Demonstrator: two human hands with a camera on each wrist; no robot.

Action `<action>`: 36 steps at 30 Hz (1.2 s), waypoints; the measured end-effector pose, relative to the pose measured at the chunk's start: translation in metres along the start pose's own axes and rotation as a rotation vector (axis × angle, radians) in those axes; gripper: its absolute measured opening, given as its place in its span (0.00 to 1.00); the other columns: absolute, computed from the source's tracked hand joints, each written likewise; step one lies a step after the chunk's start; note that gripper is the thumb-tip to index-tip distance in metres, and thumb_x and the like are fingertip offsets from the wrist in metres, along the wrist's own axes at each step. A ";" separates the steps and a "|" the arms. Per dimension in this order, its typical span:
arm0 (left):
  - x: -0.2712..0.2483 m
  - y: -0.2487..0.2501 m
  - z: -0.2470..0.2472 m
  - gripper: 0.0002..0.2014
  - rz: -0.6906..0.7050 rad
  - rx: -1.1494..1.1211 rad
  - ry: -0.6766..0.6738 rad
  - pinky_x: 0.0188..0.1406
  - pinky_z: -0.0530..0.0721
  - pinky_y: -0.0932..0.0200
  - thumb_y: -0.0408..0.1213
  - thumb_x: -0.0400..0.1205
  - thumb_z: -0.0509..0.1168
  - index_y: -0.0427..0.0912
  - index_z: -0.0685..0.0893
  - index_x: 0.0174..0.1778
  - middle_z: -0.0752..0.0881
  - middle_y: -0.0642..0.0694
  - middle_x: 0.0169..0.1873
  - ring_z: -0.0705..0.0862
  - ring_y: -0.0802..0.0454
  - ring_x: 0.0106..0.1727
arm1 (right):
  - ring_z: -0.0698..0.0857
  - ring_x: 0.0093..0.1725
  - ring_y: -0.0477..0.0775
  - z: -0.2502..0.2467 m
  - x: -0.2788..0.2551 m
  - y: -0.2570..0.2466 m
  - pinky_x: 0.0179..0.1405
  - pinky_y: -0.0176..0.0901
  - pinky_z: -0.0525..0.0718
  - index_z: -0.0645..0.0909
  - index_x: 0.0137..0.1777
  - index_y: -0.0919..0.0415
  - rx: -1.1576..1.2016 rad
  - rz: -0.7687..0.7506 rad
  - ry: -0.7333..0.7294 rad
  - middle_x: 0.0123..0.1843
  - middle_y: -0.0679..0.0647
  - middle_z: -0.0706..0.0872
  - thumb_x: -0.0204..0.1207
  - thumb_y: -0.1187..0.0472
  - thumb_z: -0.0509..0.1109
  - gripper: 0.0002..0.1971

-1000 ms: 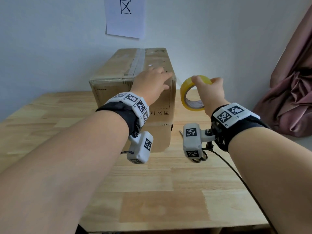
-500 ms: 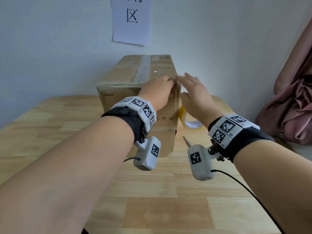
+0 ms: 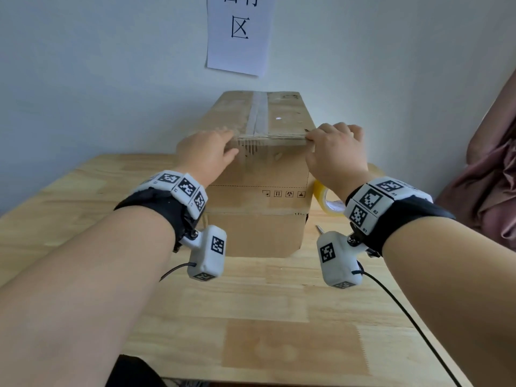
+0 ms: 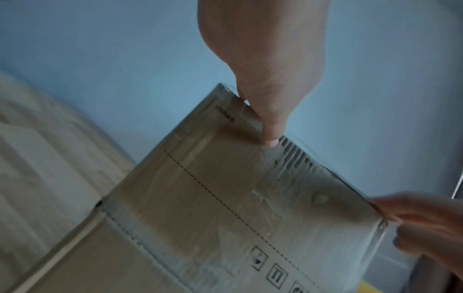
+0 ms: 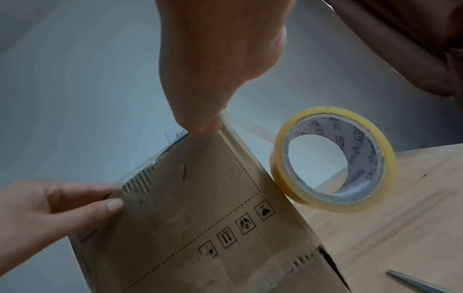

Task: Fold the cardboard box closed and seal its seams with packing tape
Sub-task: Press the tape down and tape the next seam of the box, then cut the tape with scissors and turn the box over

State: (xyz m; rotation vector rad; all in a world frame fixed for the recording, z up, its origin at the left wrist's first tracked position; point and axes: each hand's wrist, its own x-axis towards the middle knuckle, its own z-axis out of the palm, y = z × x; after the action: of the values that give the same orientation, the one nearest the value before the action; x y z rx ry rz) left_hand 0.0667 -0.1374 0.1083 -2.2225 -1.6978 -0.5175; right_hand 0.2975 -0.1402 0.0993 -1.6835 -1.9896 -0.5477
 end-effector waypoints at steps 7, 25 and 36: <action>0.009 0.026 0.000 0.30 0.070 0.086 0.014 0.80 0.55 0.46 0.52 0.82 0.62 0.43 0.67 0.78 0.72 0.44 0.76 0.67 0.45 0.77 | 0.66 0.76 0.61 -0.023 0.007 0.014 0.80 0.67 0.47 0.62 0.79 0.47 0.261 0.167 -0.393 0.71 0.55 0.74 0.71 0.57 0.65 0.34; -0.002 -0.025 0.004 0.26 -0.006 0.103 0.051 0.78 0.55 0.40 0.45 0.81 0.65 0.50 0.69 0.75 0.73 0.46 0.75 0.66 0.44 0.77 | 0.64 0.79 0.54 -0.039 -0.007 -0.013 0.74 0.43 0.62 0.55 0.83 0.46 0.698 0.100 -0.556 0.81 0.52 0.65 0.77 0.54 0.72 0.39; -0.061 0.062 0.043 0.16 -0.062 -0.555 0.130 0.42 0.77 0.55 0.50 0.82 0.62 0.39 0.73 0.52 0.71 0.45 0.51 0.77 0.47 0.40 | 0.80 0.50 0.54 0.020 -0.065 0.017 0.54 0.51 0.79 0.80 0.61 0.69 0.886 0.436 -0.463 0.52 0.59 0.83 0.85 0.55 0.58 0.18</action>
State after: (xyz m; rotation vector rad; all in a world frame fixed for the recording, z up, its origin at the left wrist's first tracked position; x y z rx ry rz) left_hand 0.1159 -0.1874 0.0413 -2.4212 -1.7086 -1.2497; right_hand 0.3205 -0.1776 0.0442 -1.6102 -1.6365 0.8296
